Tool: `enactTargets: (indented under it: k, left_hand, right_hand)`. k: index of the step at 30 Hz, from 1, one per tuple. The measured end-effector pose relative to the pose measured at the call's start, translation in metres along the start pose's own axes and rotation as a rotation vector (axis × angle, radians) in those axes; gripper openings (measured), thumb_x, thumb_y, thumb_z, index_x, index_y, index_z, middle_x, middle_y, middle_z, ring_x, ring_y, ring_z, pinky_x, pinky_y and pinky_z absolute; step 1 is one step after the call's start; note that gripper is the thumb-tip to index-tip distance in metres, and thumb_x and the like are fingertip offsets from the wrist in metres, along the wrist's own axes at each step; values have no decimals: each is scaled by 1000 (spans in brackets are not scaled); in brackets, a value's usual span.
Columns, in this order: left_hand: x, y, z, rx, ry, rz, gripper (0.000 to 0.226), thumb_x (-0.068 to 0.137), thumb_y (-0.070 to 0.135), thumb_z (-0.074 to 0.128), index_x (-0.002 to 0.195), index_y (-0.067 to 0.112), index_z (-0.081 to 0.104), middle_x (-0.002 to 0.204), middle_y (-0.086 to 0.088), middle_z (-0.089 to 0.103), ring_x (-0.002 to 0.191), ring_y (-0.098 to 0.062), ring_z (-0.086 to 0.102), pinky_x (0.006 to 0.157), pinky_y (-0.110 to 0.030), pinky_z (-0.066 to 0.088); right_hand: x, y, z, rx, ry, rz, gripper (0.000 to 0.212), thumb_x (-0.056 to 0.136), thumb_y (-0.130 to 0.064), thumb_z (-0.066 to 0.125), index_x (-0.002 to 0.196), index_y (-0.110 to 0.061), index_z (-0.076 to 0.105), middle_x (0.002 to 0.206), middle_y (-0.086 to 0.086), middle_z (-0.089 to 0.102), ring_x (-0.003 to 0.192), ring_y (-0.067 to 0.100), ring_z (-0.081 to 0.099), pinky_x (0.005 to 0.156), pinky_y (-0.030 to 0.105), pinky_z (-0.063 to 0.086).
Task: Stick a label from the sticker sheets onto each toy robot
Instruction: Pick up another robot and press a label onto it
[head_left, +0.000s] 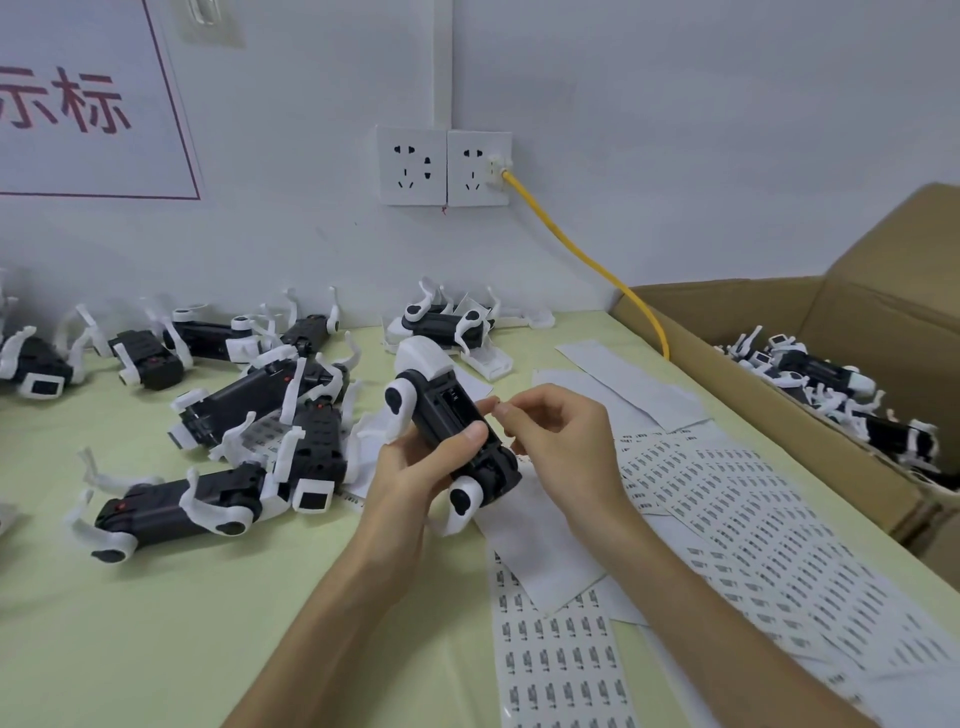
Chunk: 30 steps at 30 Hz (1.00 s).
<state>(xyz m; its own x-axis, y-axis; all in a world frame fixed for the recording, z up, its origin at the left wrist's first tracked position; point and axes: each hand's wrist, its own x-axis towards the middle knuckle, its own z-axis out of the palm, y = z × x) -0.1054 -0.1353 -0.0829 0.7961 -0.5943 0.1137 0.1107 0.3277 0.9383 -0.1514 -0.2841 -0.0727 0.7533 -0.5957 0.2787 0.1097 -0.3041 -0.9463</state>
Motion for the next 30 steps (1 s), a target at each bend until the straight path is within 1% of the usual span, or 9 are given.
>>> enactTargets:
  k: [5, 8, 11, 15, 18, 20, 24, 28, 30]
  left_hand:
    - [3, 1, 0, -89, 124, -34, 57, 72, 42, 83, 116, 8, 71, 109, -12, 75, 100, -28, 73, 85, -35, 57]
    - [6, 6, -6, -148, 209, -67, 57, 73, 44, 90, 114, 9, 69, 101, -13, 74, 87, -23, 73, 81, -33, 55]
    - [8, 10, -6, -268, 282, -120, 72, 79, 49, 73, 132, 1, 63, 118, -20, 73, 100, -26, 69, 101, -40, 52]
    - [10, 14, -1, -401, 330, -103, 35, 102, 43, 52, 119, 15, 66, 106, -6, 66, 89, -18, 62, 77, -28, 48]
    - [7, 14, 4, -375, 307, -83, 32, 105, 38, 49, 119, 16, 67, 100, -1, 72, 85, -17, 66, 75, -30, 45]
    - [5, 14, 6, -342, 272, -56, 43, 102, 40, 52, 133, 13, 63, 112, -4, 72, 97, -23, 64, 83, -33, 47]
    - [3, 13, 4, -352, 207, 9, 40, 104, 36, 53, 135, 13, 63, 126, -2, 71, 105, -17, 69, 90, -28, 59]
    - [0, 13, 3, -361, 168, 15, 34, 96, 41, 61, 120, 18, 68, 138, -9, 67, 128, -24, 65, 117, -47, 43]
    - [-3, 16, 4, -348, 146, -6, 27, 95, 46, 60, 97, 28, 80, 133, -11, 70, 128, -22, 65, 120, -51, 37]
  right_hand:
    - [-7, -3, 4, -121, 90, -220, 16, 86, -9, 77, 73, -15, 69, 63, -13, 66, 56, 5, 58, 60, 14, 45]
    - [-4, -6, 1, -36, 103, -188, 15, 87, -10, 77, 76, -17, 70, 63, -13, 65, 56, 7, 57, 61, 27, 52]
    - [-1, -9, -3, 80, 81, -133, 11, 89, -11, 76, 80, -16, 73, 63, -5, 66, 55, 13, 55, 59, 31, 51]
    - [-2, -13, -2, 333, -35, 16, 16, 94, -5, 65, 89, -12, 78, 56, 3, 56, 49, 13, 42, 51, 21, 39]
    - [-5, -19, -1, 543, -134, 147, 26, 93, -4, 55, 98, -11, 80, 51, 6, 46, 45, 13, 31, 48, 23, 28]
    - [-9, -25, 0, 698, -218, 226, 29, 87, -8, 54, 103, -12, 79, 48, 3, 42, 43, 12, 21, 44, 23, 22]
    - [-21, -36, 3, 854, -380, 315, 41, 77, -20, 57, 112, -14, 78, 43, 1, 35, 46, 15, 10, 40, 22, 17]
    - [-39, -35, 16, 925, -546, 422, 51, 74, -19, 57, 121, -19, 75, 42, 0, 36, 43, 13, 11, 40, 24, 12]
    - [-45, -33, 23, 940, -580, 468, 54, 72, -18, 58, 124, -20, 74, 43, 0, 37, 42, 13, 11, 40, 23, 12]
